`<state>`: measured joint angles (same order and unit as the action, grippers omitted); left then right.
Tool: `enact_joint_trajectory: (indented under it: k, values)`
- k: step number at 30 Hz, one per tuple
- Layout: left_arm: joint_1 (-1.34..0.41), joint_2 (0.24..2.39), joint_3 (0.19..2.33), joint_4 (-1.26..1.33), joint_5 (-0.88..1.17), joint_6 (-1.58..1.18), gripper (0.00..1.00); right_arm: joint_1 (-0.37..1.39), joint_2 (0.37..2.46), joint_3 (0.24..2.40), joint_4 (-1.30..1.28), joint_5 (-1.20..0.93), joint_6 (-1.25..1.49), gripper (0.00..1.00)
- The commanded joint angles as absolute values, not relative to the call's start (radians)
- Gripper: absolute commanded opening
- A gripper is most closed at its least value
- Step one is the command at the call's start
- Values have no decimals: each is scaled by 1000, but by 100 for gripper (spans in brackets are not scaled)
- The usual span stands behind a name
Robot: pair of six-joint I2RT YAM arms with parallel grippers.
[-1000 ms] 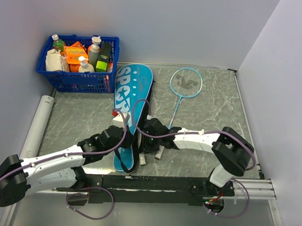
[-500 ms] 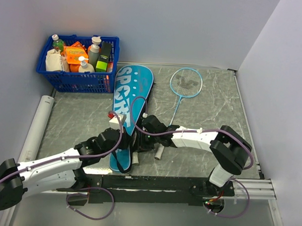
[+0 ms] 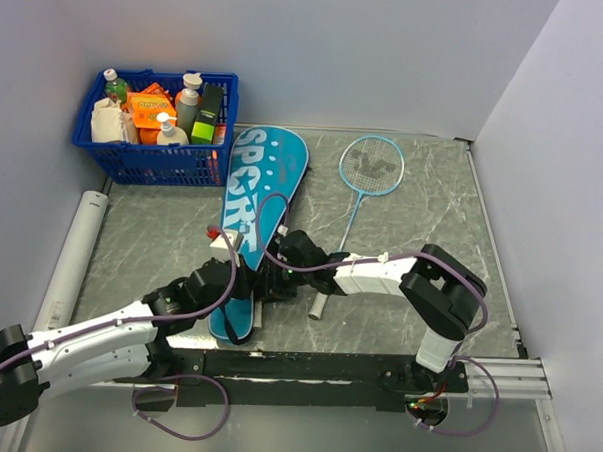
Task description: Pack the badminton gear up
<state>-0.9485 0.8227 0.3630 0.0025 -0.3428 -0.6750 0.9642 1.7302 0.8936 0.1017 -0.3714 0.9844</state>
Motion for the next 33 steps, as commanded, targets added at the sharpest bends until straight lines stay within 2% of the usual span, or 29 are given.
enact_joint_trajectory:
  k: [1,4,12,15,16,19,22,33]
  values:
    - [-980,796,354,3,-221,-719,1,919,1714,904,371,-242,960,50]
    - [-980,798,351,8,-222,-721,1,919,1684,888,328,-232,942,57]
    - [-980,828,360,31,-216,-715,1,911,1563,759,268,-193,919,60]
    - [-980,844,370,44,-213,-709,1,913,1522,704,285,-198,933,52]
    - [-980,848,373,46,-213,-707,1,914,1510,689,294,-202,945,45]
    - [-980,867,385,52,-210,-701,1,917,1494,635,348,-216,966,35]
    - [-980,882,394,55,-209,-698,1,926,1502,604,403,-238,988,29]
    - [-980,881,400,43,-218,-698,1,966,1575,543,595,-291,1041,34]
